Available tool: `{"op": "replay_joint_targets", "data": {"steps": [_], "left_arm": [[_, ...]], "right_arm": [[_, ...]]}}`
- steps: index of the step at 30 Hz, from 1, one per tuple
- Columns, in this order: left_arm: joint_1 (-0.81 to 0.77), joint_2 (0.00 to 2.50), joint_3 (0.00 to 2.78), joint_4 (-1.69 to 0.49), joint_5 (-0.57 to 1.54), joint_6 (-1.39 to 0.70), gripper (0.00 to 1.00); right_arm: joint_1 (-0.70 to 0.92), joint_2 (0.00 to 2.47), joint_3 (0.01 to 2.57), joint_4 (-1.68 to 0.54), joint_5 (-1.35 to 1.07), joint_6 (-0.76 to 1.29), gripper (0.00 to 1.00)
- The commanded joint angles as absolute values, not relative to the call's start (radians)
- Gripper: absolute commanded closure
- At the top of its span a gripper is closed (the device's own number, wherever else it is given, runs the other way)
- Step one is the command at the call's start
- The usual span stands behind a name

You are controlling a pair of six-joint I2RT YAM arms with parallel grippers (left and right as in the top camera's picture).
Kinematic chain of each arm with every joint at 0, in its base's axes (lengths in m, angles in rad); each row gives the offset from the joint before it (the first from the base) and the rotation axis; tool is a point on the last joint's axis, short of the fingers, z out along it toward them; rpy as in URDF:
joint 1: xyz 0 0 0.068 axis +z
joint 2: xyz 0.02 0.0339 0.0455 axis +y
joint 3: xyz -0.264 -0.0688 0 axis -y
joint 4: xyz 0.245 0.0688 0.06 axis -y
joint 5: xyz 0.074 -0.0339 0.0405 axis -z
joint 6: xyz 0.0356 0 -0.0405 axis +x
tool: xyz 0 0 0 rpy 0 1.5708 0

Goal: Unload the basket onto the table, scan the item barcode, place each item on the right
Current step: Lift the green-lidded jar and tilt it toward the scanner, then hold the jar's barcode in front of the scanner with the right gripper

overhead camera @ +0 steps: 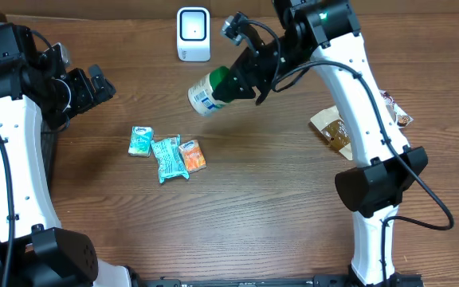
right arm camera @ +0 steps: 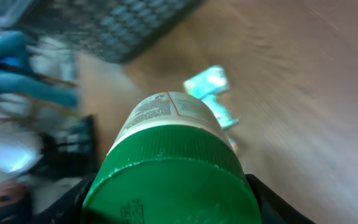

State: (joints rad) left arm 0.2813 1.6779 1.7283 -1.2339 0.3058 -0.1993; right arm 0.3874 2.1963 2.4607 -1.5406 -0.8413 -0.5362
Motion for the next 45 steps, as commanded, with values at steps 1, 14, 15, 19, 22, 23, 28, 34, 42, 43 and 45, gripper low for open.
{"op": "replay_joint_targets", "data": {"steps": [1, 14, 15, 19, 22, 23, 28, 34, 42, 43, 45], "left_arm": [[0.274, 1.681, 1.731, -1.23, 0.303, -0.187, 0.0], [0.274, 1.681, 1.731, -1.23, 0.303, -0.187, 0.0], [0.274, 1.681, 1.731, -1.23, 0.303, -0.187, 0.0], [0.274, 1.681, 1.731, -1.23, 0.303, -0.187, 0.0], [0.274, 1.681, 1.731, -1.23, 0.303, -0.187, 0.0], [0.274, 1.681, 1.731, -1.23, 0.303, -0.187, 0.0], [0.274, 1.681, 1.731, -1.23, 0.303, -0.187, 0.01], [0.274, 1.681, 1.731, -1.23, 0.303, -0.187, 0.0], [0.274, 1.681, 1.731, -1.23, 0.303, -0.187, 0.0], [0.274, 1.681, 1.731, -1.23, 0.303, -0.187, 0.0], [0.274, 1.681, 1.731, -1.23, 0.303, -0.187, 0.0]], "right_arm": [[0.426, 2.139, 2.47, -1.45, -0.602, -0.4, 0.67], [0.491, 2.291, 2.458, -0.836, 0.122, -0.482, 0.67], [0.491, 2.305, 2.458, -0.793, 0.141, -0.517, 0.67], [0.494, 2.373, 2.458, -0.612, 0.209, -0.691, 0.67], [0.499, 2.419, 2.458, -0.493, 0.249, -0.812, 0.67], [0.501, 2.434, 2.458, -0.455, 0.258, -0.848, 0.67], [0.509, 2.495, 2.458, -0.331, 0.269, -0.972, 0.67], [0.529, 2.565, 2.458, -0.268, 0.269, -1.041, 0.7], [0.544, 2.617, 2.458, -0.244, 0.271, -1.187, 0.69], [0.544, 2.616, 2.458, -0.231, 0.277, -1.187, 0.69], [0.544, 2.616, 2.458, -0.196, 0.299, -1.19, 0.69]]}}
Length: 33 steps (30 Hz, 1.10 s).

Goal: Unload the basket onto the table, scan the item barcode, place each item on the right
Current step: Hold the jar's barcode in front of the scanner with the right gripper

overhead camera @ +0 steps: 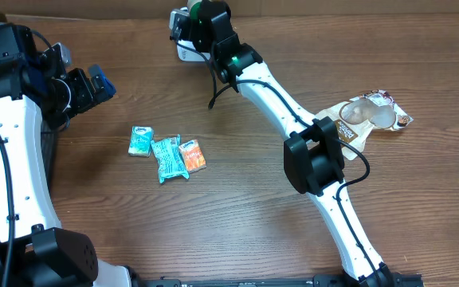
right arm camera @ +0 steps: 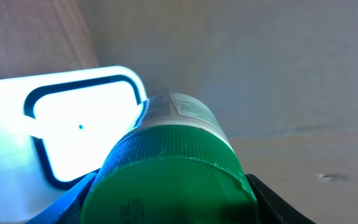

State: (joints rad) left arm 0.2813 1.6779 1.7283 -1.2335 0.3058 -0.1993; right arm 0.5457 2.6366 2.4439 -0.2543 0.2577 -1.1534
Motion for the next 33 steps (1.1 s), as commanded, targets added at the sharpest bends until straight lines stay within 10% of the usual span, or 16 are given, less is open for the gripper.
{"op": "replay_joint_targets", "data": {"steps": [1, 17, 33], "left_arm": [[0.274, 1.681, 1.731, -1.23, 0.303, -0.187, 0.01], [0.274, 1.681, 1.731, -1.23, 0.303, -0.187, 0.0], [0.274, 1.681, 1.731, -1.23, 0.303, -0.187, 0.0]], "right_arm": [[0.544, 2.616, 2.458, -0.191, 0.303, -1.204, 0.69], [0.546, 2.613, 2.458, -0.189, 0.307, -1.246, 0.68], [0.533, 2.241, 2.458, -0.627, 0.302, -0.407, 0.68]]}}
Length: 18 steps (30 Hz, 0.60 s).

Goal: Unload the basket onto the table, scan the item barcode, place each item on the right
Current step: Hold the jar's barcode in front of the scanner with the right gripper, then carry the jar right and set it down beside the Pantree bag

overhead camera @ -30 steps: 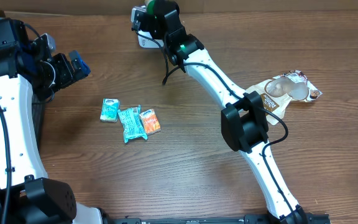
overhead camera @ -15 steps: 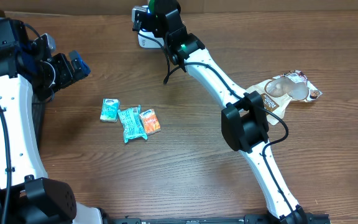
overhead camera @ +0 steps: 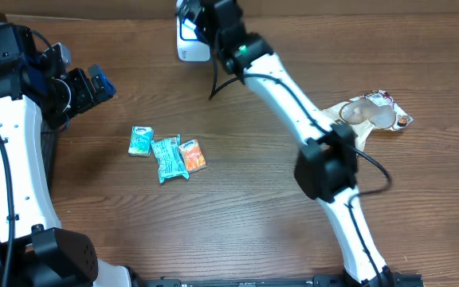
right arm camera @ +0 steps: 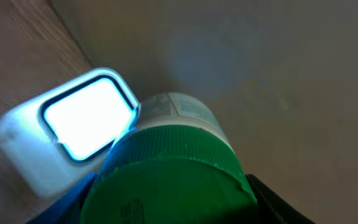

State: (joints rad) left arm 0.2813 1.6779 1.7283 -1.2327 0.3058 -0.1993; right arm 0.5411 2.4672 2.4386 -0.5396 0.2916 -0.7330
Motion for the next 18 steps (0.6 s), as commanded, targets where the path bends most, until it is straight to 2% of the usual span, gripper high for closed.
{"op": "replay_joint_targets", "data": {"steps": [1, 5, 11, 14, 18], "left_arm": [[0.274, 1.681, 1.731, -1.23, 0.303, -0.187, 0.0], [0.274, 1.681, 1.731, -1.23, 0.303, -0.187, 0.0], [0.274, 1.681, 1.731, -1.23, 0.303, -0.187, 0.0], [0.274, 1.681, 1.731, -1.23, 0.303, -0.187, 0.0], [0.274, 1.681, 1.731, -1.23, 0.303, -0.187, 0.0]], "right_arm": [[0.532, 2.208, 2.458, -0.706, 0.302, -0.332, 0.68], [0.522, 2.112, 2.458, -1.023, 0.265, -0.124, 0.68], [0.477, 2.093, 2.458, -1.415, 0.098, -0.048, 0.68], [0.442, 2.109, 2.447, -1.53, 0.047, -0.048, 0.68], [0.4, 2.121, 2.384, -1.574, 0.038, -0.048, 0.68]]}}
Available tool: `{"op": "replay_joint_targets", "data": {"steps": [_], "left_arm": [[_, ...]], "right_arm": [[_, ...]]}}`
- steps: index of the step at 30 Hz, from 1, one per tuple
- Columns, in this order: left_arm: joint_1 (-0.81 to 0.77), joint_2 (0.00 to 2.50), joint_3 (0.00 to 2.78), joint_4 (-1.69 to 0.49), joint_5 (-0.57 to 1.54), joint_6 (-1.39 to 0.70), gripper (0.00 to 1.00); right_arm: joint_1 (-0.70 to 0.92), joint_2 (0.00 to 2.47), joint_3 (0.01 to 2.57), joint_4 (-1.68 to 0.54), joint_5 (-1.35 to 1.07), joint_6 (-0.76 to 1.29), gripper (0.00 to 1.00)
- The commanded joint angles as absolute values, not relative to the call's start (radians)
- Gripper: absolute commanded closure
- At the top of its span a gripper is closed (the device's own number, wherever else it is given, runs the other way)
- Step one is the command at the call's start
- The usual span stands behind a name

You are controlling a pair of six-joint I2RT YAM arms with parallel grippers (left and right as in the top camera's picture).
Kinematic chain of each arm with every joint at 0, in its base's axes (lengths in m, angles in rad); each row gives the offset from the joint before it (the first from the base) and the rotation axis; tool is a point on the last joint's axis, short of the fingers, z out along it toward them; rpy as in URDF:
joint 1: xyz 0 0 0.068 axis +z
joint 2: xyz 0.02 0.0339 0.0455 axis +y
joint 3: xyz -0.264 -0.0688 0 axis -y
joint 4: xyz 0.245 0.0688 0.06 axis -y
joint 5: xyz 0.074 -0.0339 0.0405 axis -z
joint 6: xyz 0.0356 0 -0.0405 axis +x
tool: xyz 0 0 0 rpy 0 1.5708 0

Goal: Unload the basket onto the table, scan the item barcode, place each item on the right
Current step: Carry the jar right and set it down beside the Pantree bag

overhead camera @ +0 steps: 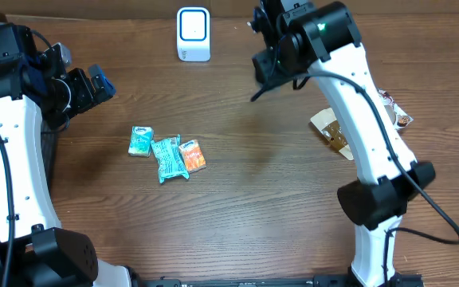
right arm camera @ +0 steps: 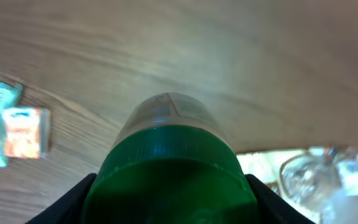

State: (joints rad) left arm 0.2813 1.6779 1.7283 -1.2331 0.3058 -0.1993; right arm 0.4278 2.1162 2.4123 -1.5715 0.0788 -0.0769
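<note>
My right gripper (right arm camera: 169, 190) is shut on a white bottle with a green cap (right arm camera: 169, 168); black fingers (right arm camera: 73, 200) press both sides of the cap. The bottle's labelled body (right arm camera: 173, 112) points down at the wooden table. In the overhead view the right gripper (overhead camera: 263, 73) hangs right of the white scanner (overhead camera: 193, 33), and the arm hides the bottle. The scanner stands at the table's back edge. My left gripper (overhead camera: 94, 84) stays at the far left, its jaws unclear.
Three small snack packets (overhead camera: 168, 158) lie left of the table's middle and show again as packets (right arm camera: 14, 127) in the wrist view. A clear plastic package (right arm camera: 316, 174) and a brown pouch (overhead camera: 331, 127) lie at the right. A dark basket is at the left edge.
My right gripper, still holding the bottle, has left the scanner's lit face and now sits to its right. It points down at the table, and the scanner is out of the wrist view.
First the right gripper held the bottle over the table just in front of the scanner. Then the bottle was up against the scanner's lit window, and stayed there a second later. Now it is held away to the right. The left arm stayed put.
</note>
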Motion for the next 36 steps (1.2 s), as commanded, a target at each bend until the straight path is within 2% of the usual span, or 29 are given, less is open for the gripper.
{"op": "replay_joint_targets", "data": {"steps": [1, 12, 14, 18, 21, 36], "left_arm": [[0.274, 1.681, 1.731, -1.23, 0.303, -0.187, 0.0], [0.274, 1.681, 1.731, -1.23, 0.303, -0.187, 0.0], [0.274, 1.681, 1.731, -1.23, 0.303, -0.187, 0.0], [0.274, 1.681, 1.731, -1.23, 0.303, -0.187, 0.0], [0.274, 1.681, 1.731, -1.23, 0.303, -0.187, 0.0], [0.274, 1.681, 1.731, -1.23, 0.303, -0.187, 0.01]], "right_arm": [[0.382, 2.122, 2.336, -1.565, 0.039, -0.048, 0.68], [0.274, 2.122, 1.971, -1.313, 0.078, -0.049, 0.69], [0.26, 2.122, 1.932, -1.258, 0.12, -0.049, 0.73], [0.233, 2.122, 1.885, -1.148, 0.187, -0.051, 0.73], [0.216, 2.122, 1.864, -1.086, 0.19, -0.056, 0.67], [0.11, 2.134, 1.85, -1.049, 0.178, -0.056, 0.62]]}}
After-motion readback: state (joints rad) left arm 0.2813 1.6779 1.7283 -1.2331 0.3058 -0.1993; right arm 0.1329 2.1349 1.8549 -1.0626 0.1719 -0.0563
